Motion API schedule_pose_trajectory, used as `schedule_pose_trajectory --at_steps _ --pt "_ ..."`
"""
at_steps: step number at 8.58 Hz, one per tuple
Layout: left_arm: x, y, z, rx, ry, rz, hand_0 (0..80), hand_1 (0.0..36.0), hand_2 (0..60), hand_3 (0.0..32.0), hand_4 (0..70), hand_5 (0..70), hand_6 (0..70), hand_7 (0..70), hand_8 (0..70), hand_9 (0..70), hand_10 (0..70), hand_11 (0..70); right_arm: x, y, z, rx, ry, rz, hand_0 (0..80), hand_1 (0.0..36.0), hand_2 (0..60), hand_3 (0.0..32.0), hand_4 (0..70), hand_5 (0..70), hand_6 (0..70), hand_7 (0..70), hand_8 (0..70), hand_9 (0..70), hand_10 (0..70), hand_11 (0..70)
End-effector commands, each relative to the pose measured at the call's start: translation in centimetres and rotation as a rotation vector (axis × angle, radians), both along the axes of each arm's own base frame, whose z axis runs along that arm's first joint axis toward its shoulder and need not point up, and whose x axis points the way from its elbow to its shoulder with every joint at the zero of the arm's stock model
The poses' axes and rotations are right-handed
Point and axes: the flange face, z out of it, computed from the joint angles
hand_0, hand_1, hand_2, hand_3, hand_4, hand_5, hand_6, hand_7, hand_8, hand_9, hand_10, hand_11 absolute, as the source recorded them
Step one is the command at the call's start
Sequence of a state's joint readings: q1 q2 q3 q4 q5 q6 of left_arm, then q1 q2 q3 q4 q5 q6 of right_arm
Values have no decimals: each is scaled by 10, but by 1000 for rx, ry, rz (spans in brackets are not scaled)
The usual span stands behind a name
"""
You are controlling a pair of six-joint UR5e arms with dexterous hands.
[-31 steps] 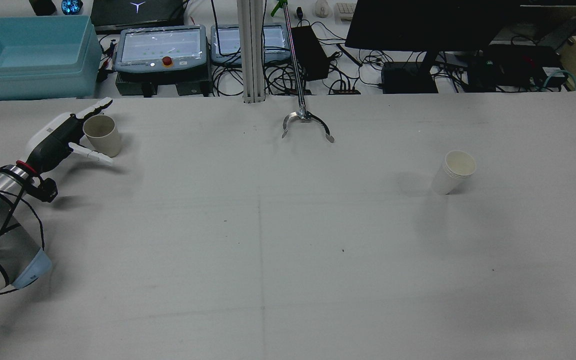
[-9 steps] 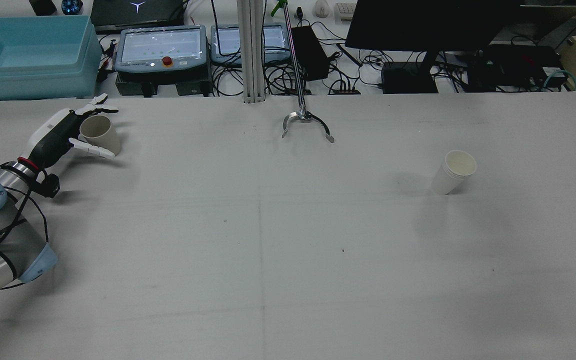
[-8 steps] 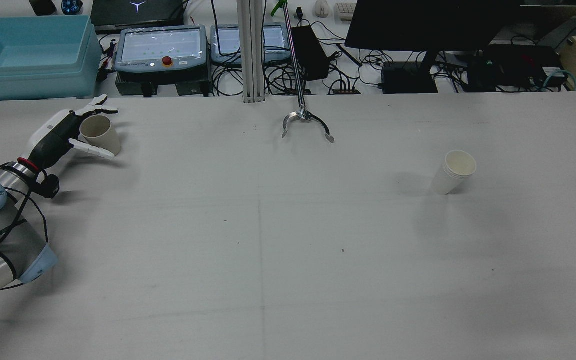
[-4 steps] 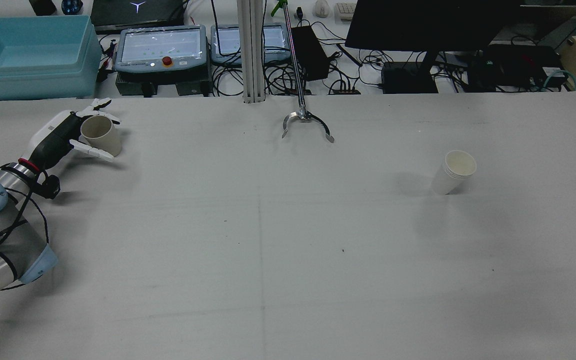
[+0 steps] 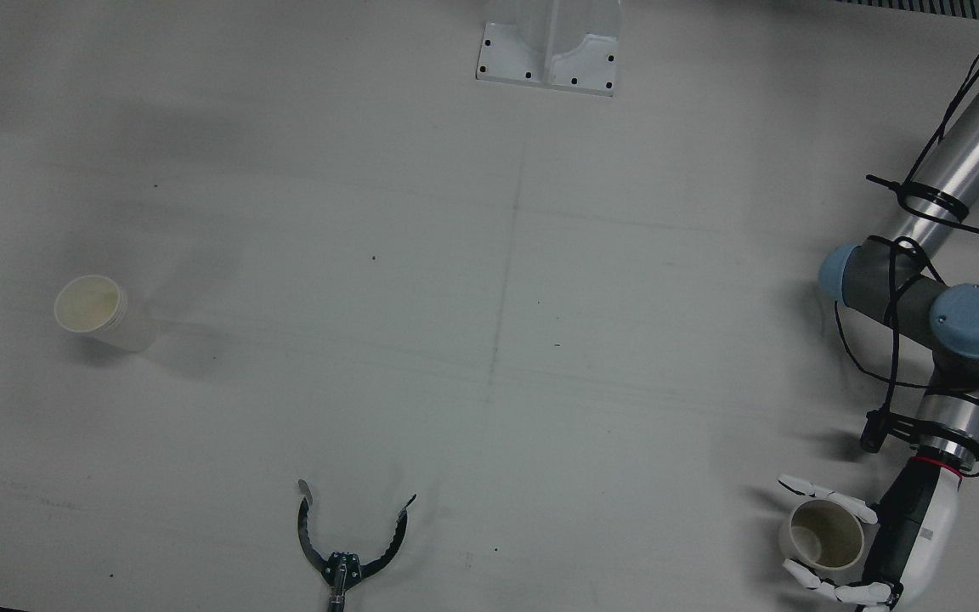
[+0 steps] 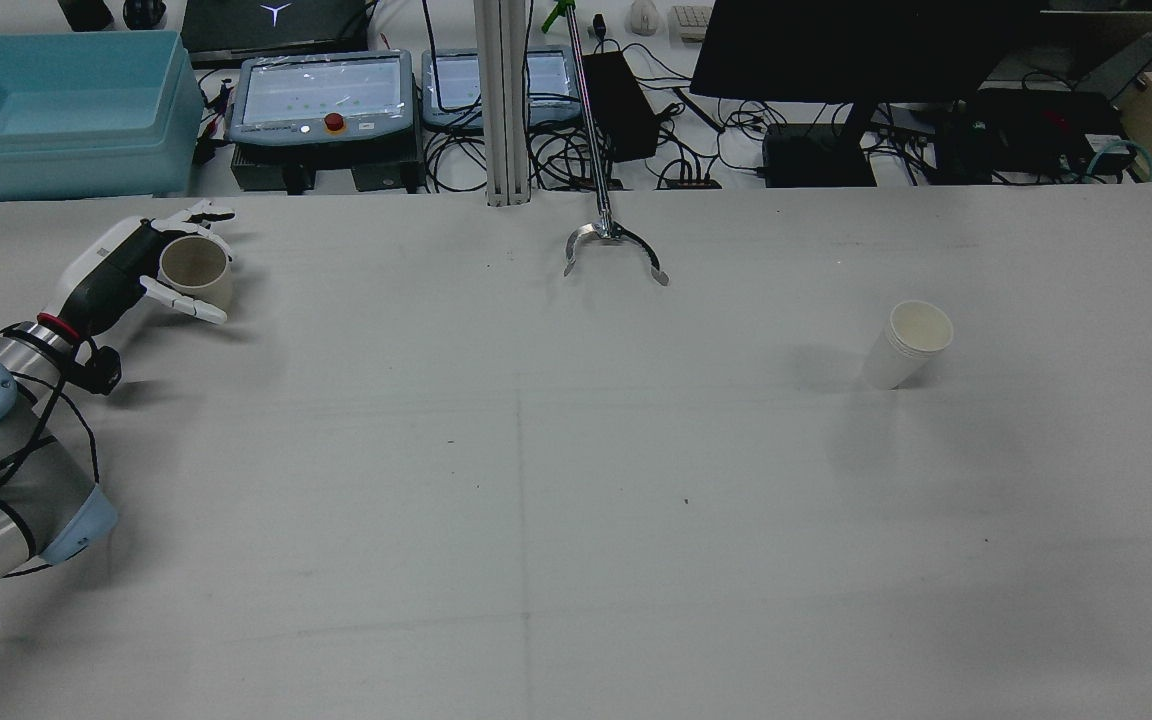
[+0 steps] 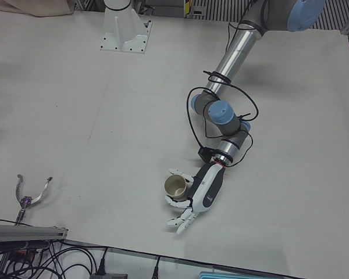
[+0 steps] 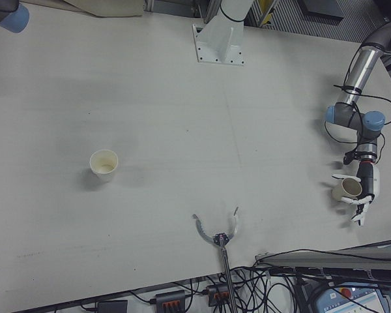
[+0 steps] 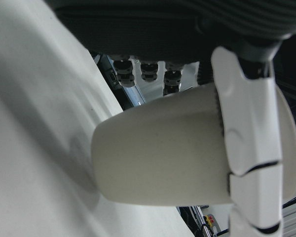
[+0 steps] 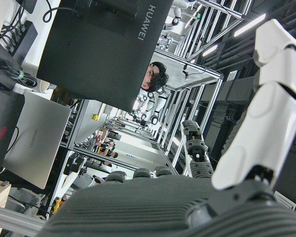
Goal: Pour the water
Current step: 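Close the left hand fingers around the beige cup, then lift the beige cup off the table with the left hand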
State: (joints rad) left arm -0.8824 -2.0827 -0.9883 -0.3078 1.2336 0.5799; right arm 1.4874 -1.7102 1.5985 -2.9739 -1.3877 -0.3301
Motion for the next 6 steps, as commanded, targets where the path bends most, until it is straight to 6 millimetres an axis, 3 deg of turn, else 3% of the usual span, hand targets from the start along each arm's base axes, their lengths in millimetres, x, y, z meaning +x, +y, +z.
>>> schedule_pose_trajectory --at_steps 1,3,4,5,6 --pt "-14 -7 -15 -5 8 -16 618 193 64 0 700 329 141 229 63 96 70 112 0 0 1 1 -22 0 459 146 204 8 132 46 0 20 0 0 0 0" --pt "-44 -18 -64 -23 45 7 683 217 58 0 700 356 150 234 66 98 75 122 -2 -13 -13 28 -33 -7 464 154 226 0 177 57 12 40 0 0 0 0" --pt "-49 -19 -70 -48 68 76 690 223 78 0 700 365 154 236 69 100 75 122 -9 -27 -20 38 5 -15 468 166 246 0 190 55 18 45 0 0 0 0" --pt "-46 -15 -77 -63 84 124 710 221 59 0 700 366 150 230 67 97 70 116 -19 -60 -47 85 66 -24 470 167 262 0 217 57 24 51 0 0 0 0" --pt "-47 -13 -86 -64 89 146 700 218 54 0 700 364 148 227 68 99 71 117 -53 -86 -69 129 72 -74 468 167 266 0 230 60 27 59 0 0 0 0"
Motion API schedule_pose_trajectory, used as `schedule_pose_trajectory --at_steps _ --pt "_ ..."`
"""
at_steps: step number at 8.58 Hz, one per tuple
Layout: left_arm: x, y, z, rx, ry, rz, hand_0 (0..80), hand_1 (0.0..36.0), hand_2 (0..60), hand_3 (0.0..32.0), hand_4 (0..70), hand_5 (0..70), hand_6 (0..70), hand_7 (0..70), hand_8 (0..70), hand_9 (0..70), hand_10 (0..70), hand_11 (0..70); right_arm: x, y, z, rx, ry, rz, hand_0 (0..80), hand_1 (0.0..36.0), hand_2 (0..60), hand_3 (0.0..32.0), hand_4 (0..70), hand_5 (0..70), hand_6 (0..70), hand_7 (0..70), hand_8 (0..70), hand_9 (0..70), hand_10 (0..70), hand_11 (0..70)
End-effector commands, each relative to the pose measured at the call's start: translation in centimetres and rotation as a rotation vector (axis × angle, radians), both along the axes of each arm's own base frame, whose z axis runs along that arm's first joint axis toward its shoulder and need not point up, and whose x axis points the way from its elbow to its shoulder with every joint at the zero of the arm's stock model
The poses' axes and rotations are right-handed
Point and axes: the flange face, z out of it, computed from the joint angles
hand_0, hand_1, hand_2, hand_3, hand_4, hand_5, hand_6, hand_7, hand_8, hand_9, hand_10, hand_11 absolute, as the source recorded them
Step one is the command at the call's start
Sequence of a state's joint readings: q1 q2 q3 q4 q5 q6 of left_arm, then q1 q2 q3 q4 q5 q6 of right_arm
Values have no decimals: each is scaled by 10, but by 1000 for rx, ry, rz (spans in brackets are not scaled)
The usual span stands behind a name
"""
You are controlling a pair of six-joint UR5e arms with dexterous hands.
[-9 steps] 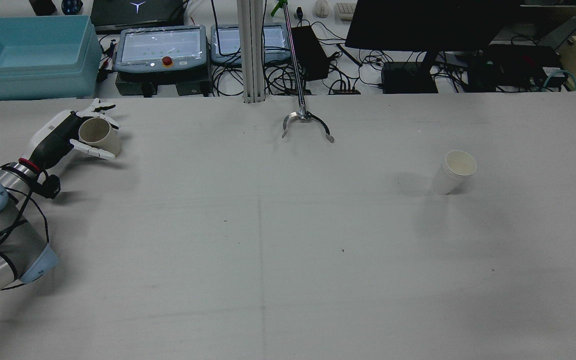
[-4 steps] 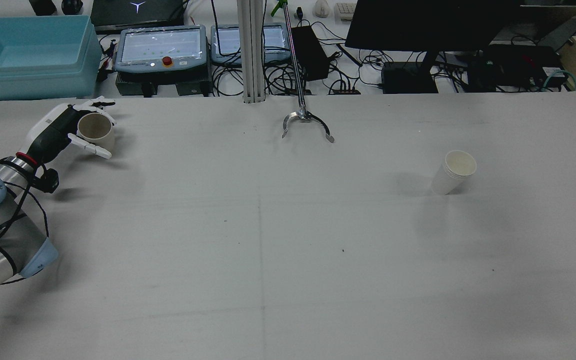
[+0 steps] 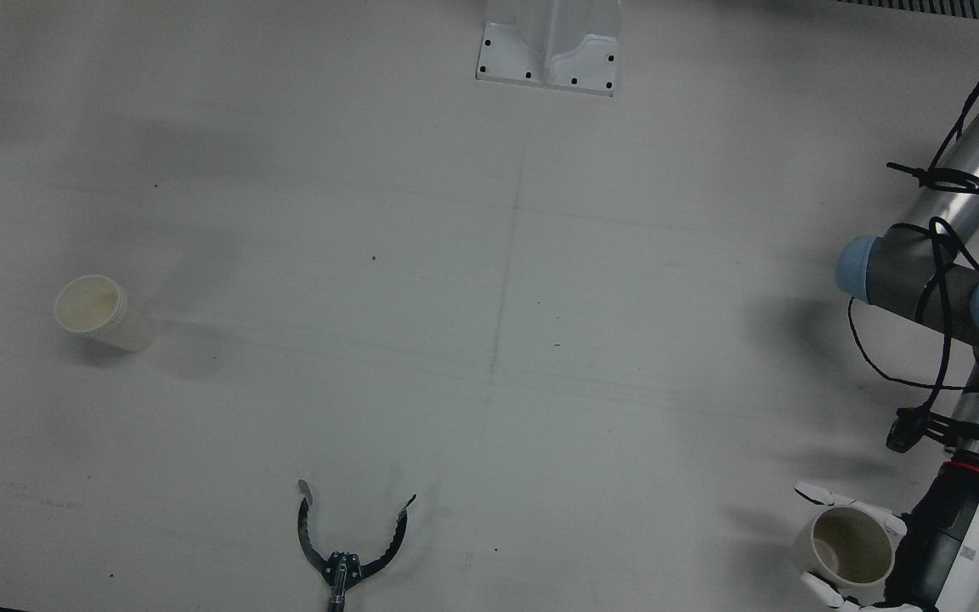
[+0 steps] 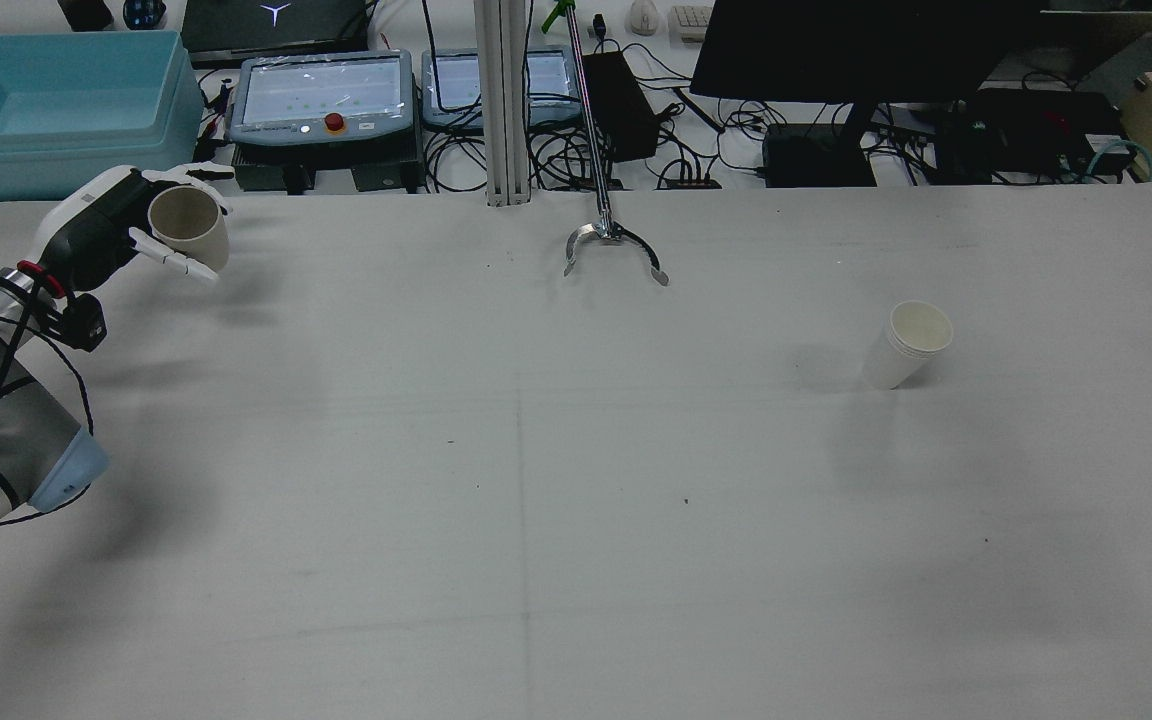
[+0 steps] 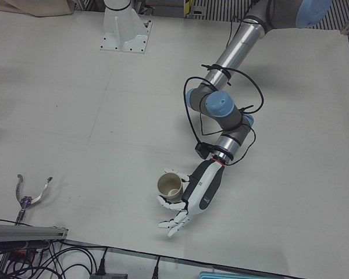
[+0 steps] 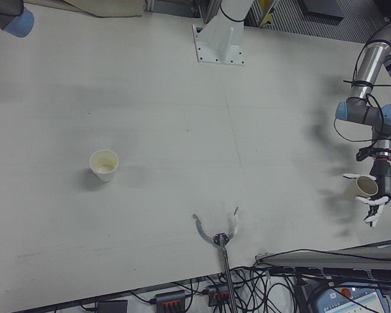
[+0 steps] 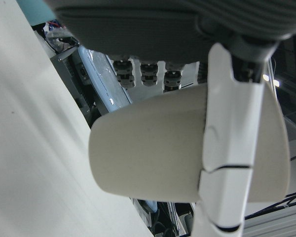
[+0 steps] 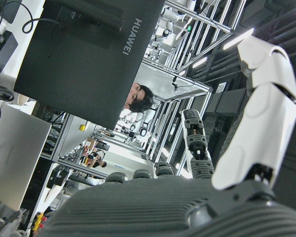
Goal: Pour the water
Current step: 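Lift the beige cup off the table with the left hand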
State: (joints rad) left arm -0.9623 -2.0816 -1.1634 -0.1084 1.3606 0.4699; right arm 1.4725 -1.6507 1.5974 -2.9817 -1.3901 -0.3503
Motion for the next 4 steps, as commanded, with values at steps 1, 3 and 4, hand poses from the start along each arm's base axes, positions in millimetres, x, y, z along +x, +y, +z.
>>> schedule_pose_trajectory --at_steps 1,3,4 --pt "-3 8 -34 -28 36 118 736 222 38 0 700 370 151 227 72 103 72 120 -85 -71 -60 111 61 -127 470 169 274 0 245 72 32 69 0 0 0 0" --pt "-18 8 -62 -16 59 124 730 228 62 0 700 372 146 221 71 102 68 114 -160 -75 -84 163 60 -247 479 181 266 0 225 79 28 61 0 0 0 0" --pt "-22 7 -64 -13 62 120 694 223 71 0 700 368 144 218 69 100 67 111 -197 -70 -86 170 46 -295 470 163 223 0 193 64 20 50 0 0 0 0"
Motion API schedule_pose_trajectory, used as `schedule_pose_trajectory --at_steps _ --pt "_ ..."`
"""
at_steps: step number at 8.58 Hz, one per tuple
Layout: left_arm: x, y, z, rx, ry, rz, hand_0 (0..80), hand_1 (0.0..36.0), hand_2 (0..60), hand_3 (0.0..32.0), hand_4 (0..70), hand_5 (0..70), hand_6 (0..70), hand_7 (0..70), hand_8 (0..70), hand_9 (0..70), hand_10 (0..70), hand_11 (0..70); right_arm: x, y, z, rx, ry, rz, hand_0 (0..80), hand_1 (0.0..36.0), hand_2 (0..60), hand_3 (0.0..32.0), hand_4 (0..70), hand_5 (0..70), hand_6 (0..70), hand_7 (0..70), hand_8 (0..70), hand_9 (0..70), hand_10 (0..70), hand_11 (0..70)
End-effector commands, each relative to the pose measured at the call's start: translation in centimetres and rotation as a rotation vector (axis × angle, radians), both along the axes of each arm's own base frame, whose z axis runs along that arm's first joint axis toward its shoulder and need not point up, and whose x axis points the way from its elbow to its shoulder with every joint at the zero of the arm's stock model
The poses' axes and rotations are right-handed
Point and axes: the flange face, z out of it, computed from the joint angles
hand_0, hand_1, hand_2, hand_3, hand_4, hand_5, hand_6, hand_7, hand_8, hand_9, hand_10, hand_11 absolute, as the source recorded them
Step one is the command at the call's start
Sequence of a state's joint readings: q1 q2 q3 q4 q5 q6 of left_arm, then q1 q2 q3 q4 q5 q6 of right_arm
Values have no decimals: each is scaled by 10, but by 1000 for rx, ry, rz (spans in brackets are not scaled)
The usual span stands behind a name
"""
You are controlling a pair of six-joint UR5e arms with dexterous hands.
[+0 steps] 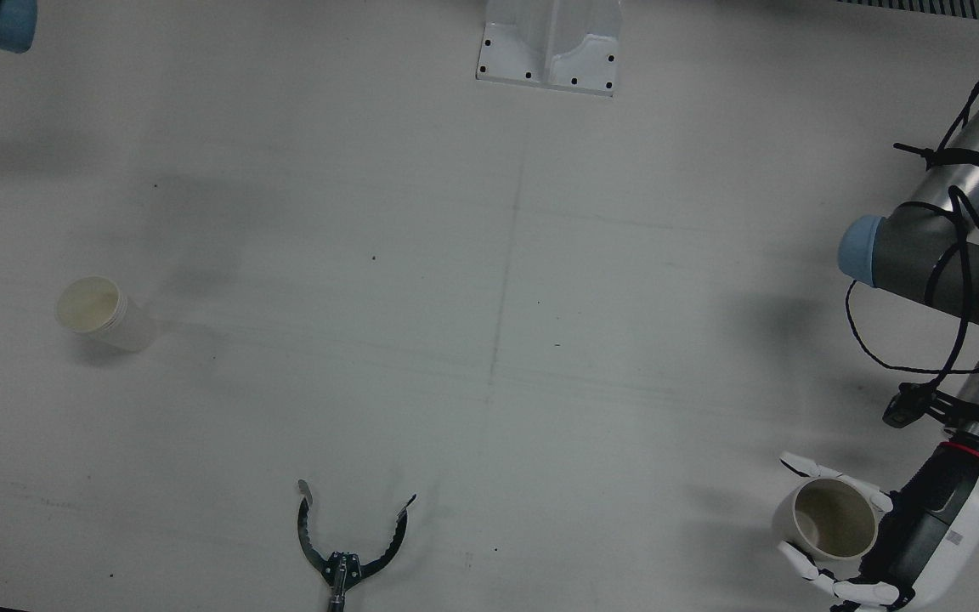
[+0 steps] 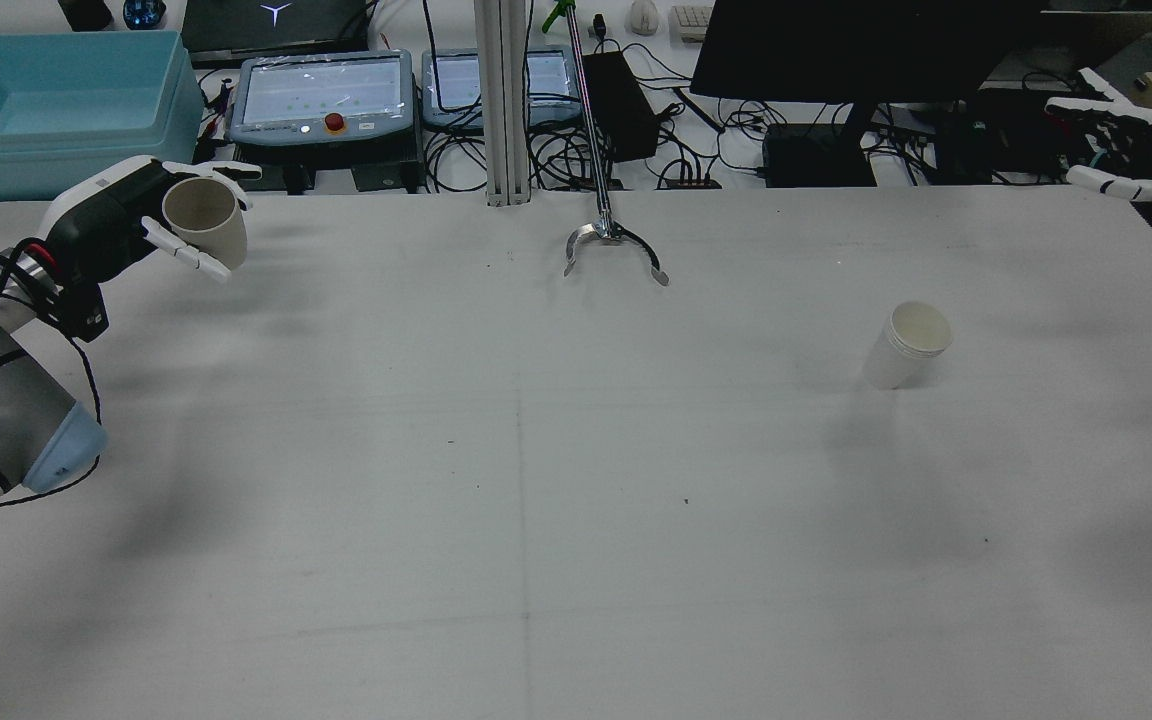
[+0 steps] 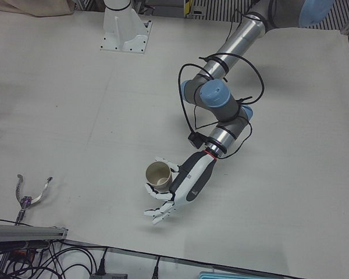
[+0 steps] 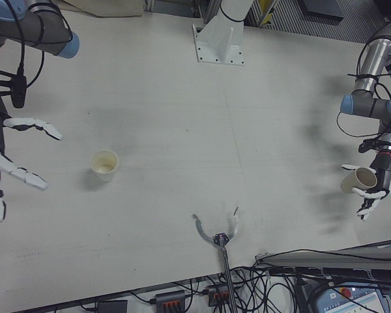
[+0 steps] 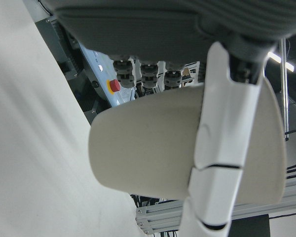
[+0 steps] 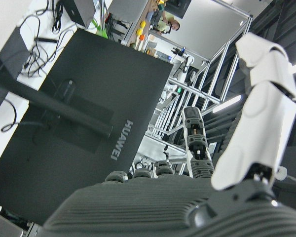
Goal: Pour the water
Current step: 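Lift the beige cup off the table with the left hand, then reach the right hand toward the white paper cup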
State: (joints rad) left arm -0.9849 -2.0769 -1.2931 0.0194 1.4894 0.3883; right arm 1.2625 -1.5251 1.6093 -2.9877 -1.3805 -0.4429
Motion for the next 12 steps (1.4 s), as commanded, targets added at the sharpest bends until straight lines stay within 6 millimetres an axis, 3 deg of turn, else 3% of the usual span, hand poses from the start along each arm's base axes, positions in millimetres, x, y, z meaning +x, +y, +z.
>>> schedule_pose_trajectory --at_steps 1,2,4,6,8,12 --pt "-11 0 -15 7 10 1 673 222 82 0 700 364 143 216 68 99 67 111 -89 10 -12 25 -38 -79 469 163 184 18 67 39 0 3 0 0 0 0" --pt "-11 0 -14 6 9 1 659 219 85 0 700 361 143 217 68 100 68 112 -99 19 -3 5 -50 -60 462 155 163 42 0 26 0 0 0 0 0 0" --pt "-15 -2 -11 0 6 -5 652 220 86 0 700 359 142 216 70 103 71 117 -125 31 15 -36 -56 -31 455 145 160 46 0 27 0 0 0 0 0 0" --pt "-23 -3 -6 -3 -2 -16 642 217 83 0 700 355 142 216 75 111 75 122 -148 43 45 -91 -28 -37 453 147 170 44 0 20 0 0 0 0 0 0" --pt "-22 -5 8 -16 -10 -16 655 222 79 0 700 357 141 217 78 115 77 126 -174 60 56 -115 -35 -6 450 151 152 70 0 0 0 0 0 0 0 0" --pt "-28 -8 10 -10 -7 -26 679 224 59 0 700 359 141 216 81 119 80 131 -196 80 86 -168 -17 2 444 147 154 68 0 0 0 0 0 0 0 0"
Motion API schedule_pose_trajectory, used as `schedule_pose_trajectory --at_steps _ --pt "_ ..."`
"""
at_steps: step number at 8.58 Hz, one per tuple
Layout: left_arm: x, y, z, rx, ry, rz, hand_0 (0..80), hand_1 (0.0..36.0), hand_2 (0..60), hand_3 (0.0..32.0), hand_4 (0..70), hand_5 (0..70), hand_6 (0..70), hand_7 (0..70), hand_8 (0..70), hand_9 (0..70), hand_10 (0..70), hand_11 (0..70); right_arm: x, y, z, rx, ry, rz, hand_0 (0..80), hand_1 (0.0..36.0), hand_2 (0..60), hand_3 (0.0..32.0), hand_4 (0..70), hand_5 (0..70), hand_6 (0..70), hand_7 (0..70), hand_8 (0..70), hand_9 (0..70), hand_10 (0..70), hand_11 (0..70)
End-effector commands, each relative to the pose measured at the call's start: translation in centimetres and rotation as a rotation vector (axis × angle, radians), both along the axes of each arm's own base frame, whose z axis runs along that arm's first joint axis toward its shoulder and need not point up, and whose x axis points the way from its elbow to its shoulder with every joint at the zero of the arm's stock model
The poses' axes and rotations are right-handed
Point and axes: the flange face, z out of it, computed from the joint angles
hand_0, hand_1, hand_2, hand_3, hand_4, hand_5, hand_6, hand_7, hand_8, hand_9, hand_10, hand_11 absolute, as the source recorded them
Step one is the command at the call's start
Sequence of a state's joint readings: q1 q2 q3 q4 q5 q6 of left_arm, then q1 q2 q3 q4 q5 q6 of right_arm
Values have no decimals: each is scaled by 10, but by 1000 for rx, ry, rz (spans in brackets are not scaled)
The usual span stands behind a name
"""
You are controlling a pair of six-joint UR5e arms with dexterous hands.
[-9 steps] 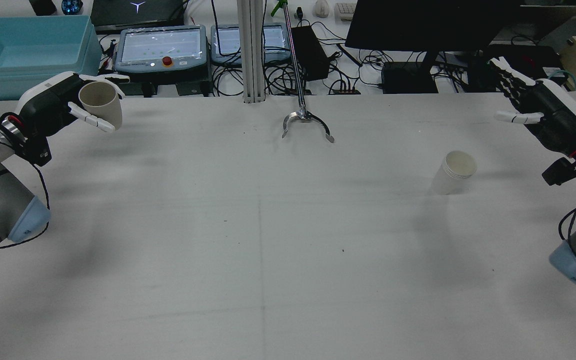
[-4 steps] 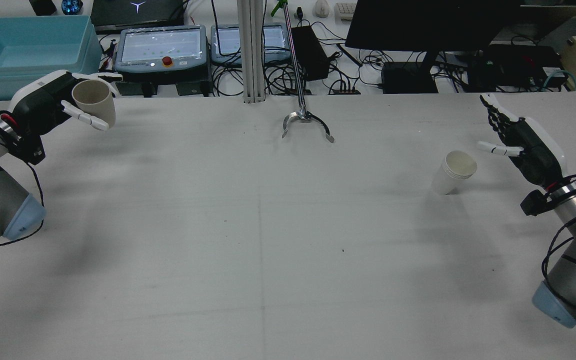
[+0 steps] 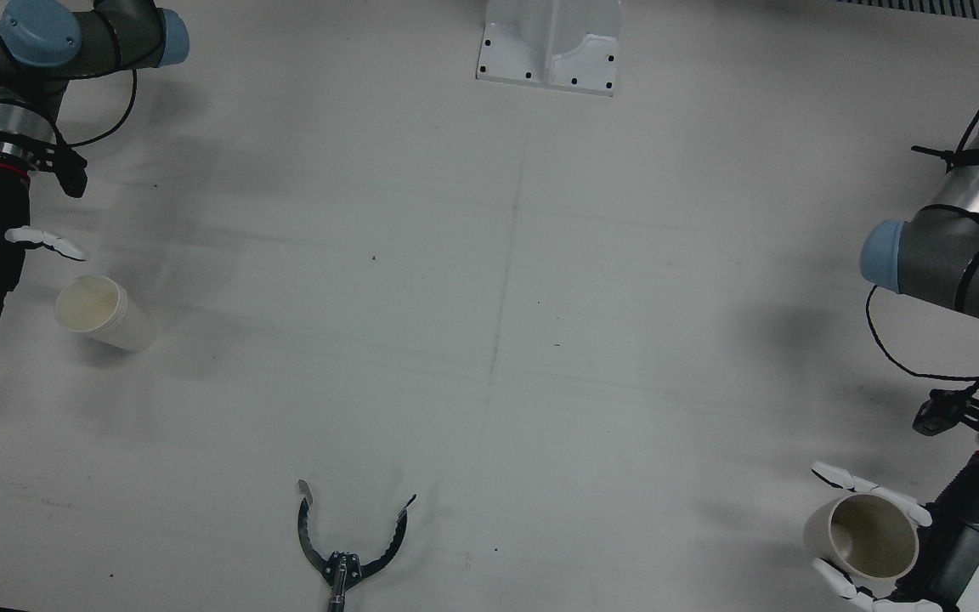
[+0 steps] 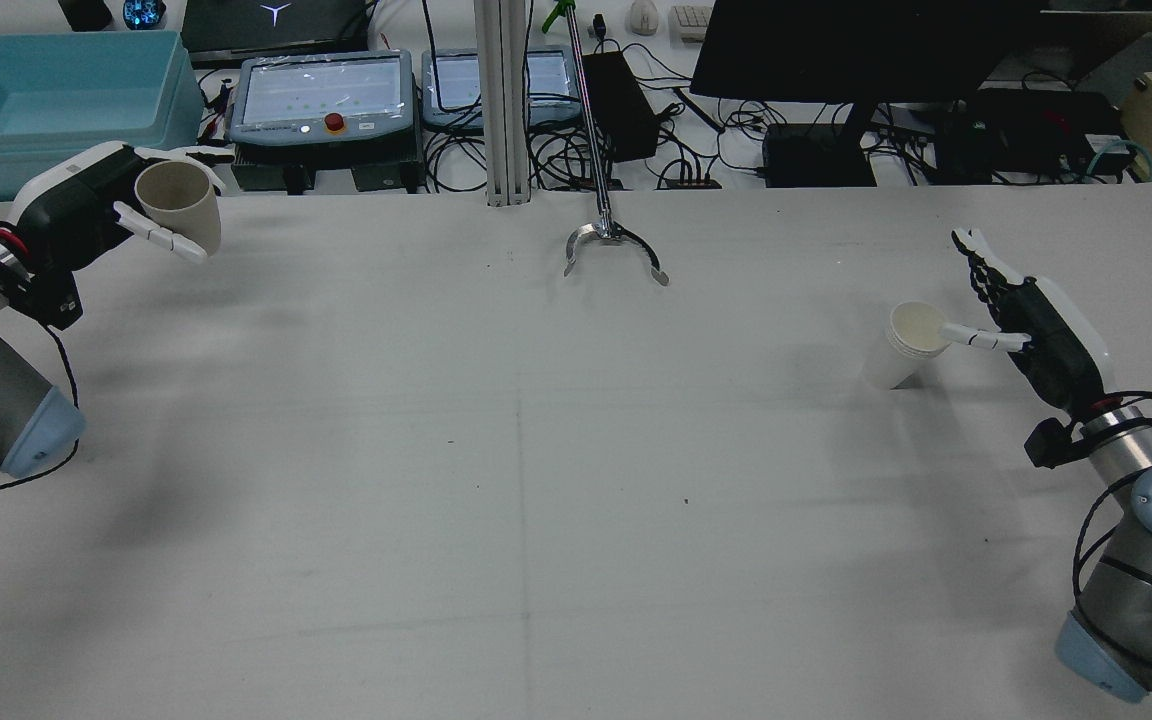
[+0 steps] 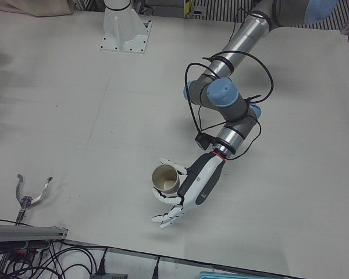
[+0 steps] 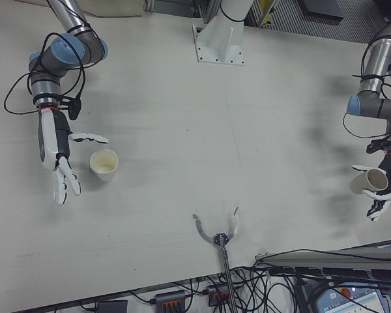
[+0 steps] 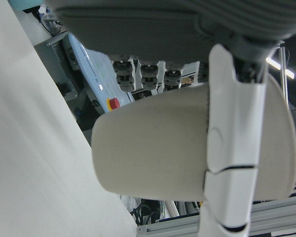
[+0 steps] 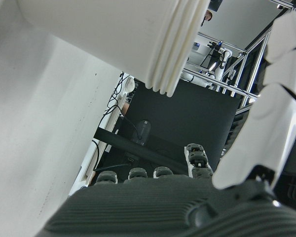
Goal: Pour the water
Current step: 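Reach the right hand toward the white paper cup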
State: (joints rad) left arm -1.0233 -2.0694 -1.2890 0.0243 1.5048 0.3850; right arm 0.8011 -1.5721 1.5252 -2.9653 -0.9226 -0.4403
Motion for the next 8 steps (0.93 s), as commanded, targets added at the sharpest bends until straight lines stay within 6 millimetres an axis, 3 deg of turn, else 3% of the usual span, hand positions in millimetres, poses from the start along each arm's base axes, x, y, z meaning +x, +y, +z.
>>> schedule_pose_trajectory --at_steps 1,3,6,8 --pt "-2 -1 3 5 3 -3 668 224 65 0 700 357 139 215 78 116 78 128 -28 13 17 -32 -3 -6 447 148 163 60 0 0 0 0 0 0 0 0" --pt "-1 -2 1 13 8 -3 675 226 61 0 696 359 138 211 78 115 77 127 -53 7 1 -12 -26 -33 455 152 170 58 0 0 0 0 0 0 0 0" --pt "-2 -3 0 20 17 -3 690 227 46 0 689 355 137 210 78 115 78 129 -56 12 4 -15 -27 -44 456 154 168 62 0 0 0 0 0 0 0 0" --pt "-2 -3 0 20 16 -4 698 229 42 0 684 354 137 210 80 117 78 129 -63 11 2 -15 -53 -51 454 155 191 36 0 11 0 0 0 0 0 0"
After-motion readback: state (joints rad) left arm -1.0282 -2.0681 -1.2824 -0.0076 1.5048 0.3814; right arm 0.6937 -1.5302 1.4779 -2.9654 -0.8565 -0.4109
